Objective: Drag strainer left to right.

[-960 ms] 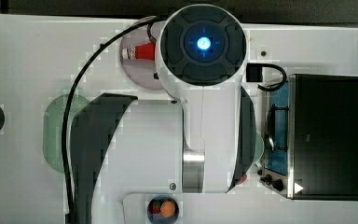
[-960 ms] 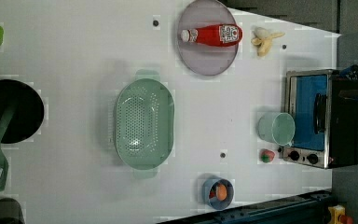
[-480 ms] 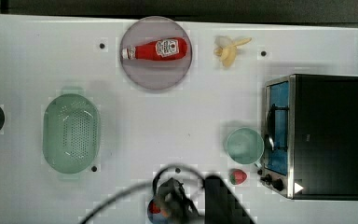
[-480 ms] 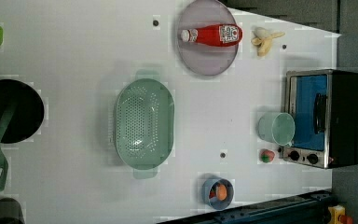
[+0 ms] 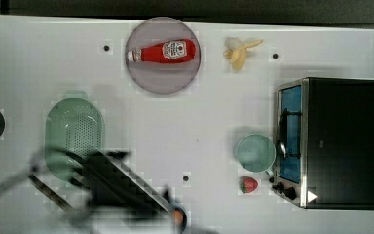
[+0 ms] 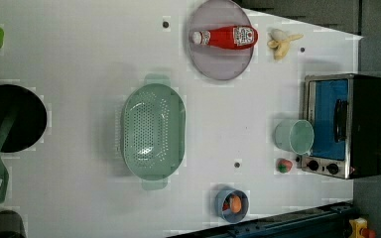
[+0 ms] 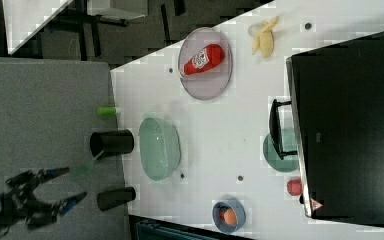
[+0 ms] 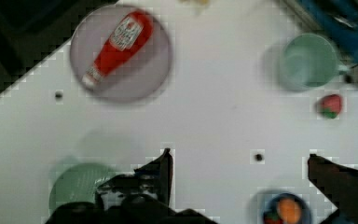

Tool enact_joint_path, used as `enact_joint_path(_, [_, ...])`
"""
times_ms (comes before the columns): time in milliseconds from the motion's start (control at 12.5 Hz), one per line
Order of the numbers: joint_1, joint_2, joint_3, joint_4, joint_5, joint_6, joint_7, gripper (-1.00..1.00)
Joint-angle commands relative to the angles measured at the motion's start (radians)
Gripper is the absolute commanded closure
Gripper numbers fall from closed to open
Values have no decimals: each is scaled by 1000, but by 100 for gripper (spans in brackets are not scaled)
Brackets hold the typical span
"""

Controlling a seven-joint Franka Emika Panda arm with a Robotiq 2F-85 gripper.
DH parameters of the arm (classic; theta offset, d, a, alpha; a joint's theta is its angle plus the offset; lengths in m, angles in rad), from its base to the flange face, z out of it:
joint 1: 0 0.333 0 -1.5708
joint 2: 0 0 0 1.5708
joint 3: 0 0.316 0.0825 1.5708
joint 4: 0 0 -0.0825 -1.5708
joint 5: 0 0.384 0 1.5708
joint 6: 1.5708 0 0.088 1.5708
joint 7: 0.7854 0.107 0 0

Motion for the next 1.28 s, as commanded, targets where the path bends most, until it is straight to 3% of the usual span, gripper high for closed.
enact_joint_path(80, [24,151,122,-53,14,78,135,-100])
enact_joint_path(560, [25,471,290,-53,14,360,626,-100])
enact_joint_path(1040, [34,777,296,-53,-1,590,1029,-100])
enact_joint_path(1280, [46,903,289,-53,-74,700,1154,-100])
